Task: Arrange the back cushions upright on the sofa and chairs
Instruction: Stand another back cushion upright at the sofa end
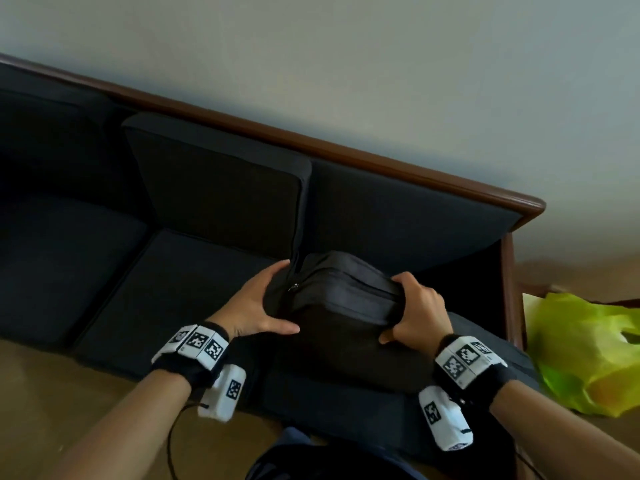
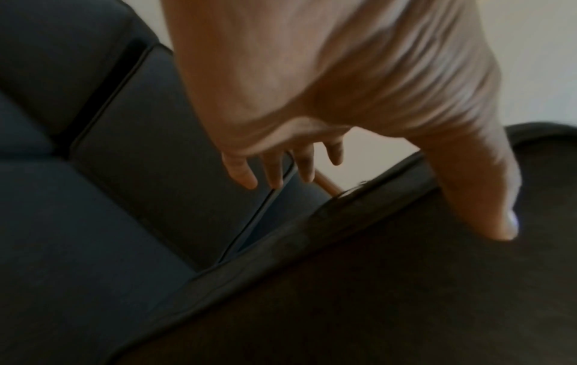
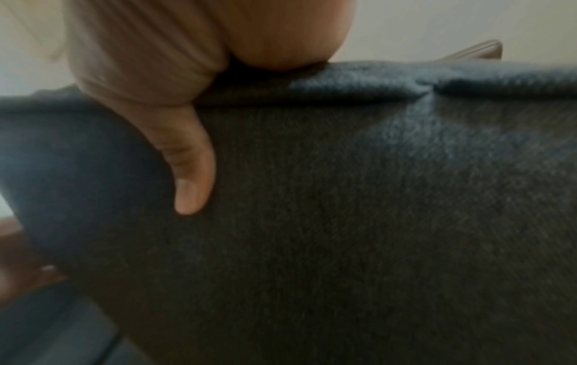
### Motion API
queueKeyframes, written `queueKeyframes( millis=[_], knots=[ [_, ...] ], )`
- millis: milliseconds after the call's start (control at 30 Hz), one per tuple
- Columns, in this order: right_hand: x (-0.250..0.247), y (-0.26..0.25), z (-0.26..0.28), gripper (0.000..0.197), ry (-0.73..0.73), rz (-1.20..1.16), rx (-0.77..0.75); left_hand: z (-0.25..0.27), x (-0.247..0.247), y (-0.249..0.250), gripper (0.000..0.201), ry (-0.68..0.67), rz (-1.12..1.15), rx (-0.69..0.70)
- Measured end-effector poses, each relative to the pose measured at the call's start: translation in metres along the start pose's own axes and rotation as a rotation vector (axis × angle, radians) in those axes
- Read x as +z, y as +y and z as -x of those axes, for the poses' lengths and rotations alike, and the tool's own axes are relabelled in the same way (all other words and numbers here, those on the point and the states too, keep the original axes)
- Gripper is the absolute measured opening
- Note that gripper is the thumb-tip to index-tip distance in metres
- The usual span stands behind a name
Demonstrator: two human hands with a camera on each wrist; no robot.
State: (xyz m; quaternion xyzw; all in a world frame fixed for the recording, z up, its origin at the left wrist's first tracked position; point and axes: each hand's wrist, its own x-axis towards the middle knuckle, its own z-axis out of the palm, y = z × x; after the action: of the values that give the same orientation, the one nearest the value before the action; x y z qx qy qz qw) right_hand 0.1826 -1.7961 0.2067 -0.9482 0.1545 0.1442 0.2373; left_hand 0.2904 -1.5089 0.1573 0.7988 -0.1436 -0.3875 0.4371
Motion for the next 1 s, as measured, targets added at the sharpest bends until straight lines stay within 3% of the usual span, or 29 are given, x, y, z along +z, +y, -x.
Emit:
queueKeyframes(
  millis=[167, 267, 367, 433, 500, 567, 700, 767, 900, 1000],
  knots=[
    [-0.046, 0.025, 0.033, 0.097, 0.165, -0.307, -0.119, 0.008, -0.028, 0.074, 0.12, -0.02, -0.179, 0.142],
    [-0.053, 0.044, 0.045, 0.098, 0.228, -0.459, -0.183, 0.018, -0.025, 0.119, 0.111, 0.064, -0.311, 0.283],
    [-0.044, 0.057, 0.044, 0.101, 0.103, -0.455, -0.174, 0.003, 0.011, 0.131, 0.104, 0.09, -0.498, 0.258],
    [-0.031, 0.063, 0.038, 0.118, 0.023, -0.401, -0.126, -0.013, 0.045, 0.124, 0.115, 0.119, -0.615, 0.207],
    [-0.019, 0.067, 0.034, 0.134, 0.056, -0.383, -0.081, -0.029, 0.072, 0.123, 0.121, 0.235, -0.662, 0.271],
    [-0.018, 0.071, 0.032, 0.135, 0.156, -0.457, -0.011, -0.044, 0.089, 0.136, 0.117, 0.244, -0.699, 0.3],
    [-0.043, 0.089, 0.04, 0.116, 0.336, -0.481, 0.054, -0.056, 0.127, 0.151, 0.115, 0.153, -0.847, 0.388],
    [-0.059, 0.104, 0.042, 0.103, 0.327, -0.344, 0.085, -0.056, 0.145, 0.151, 0.115, 0.101, -0.913, 0.416],
    [-0.069, 0.138, 0.047, 0.084, 0.204, -0.001, 0.339, -0.048, 0.16, 0.146, 0.114, 0.101, -1.002, 0.451],
    [-0.064, 0.153, 0.056, 0.077, 0.259, 0.018, 0.388, -0.033, 0.151, 0.136, 0.116, 0.137, -1.003, 0.419]
  ],
)
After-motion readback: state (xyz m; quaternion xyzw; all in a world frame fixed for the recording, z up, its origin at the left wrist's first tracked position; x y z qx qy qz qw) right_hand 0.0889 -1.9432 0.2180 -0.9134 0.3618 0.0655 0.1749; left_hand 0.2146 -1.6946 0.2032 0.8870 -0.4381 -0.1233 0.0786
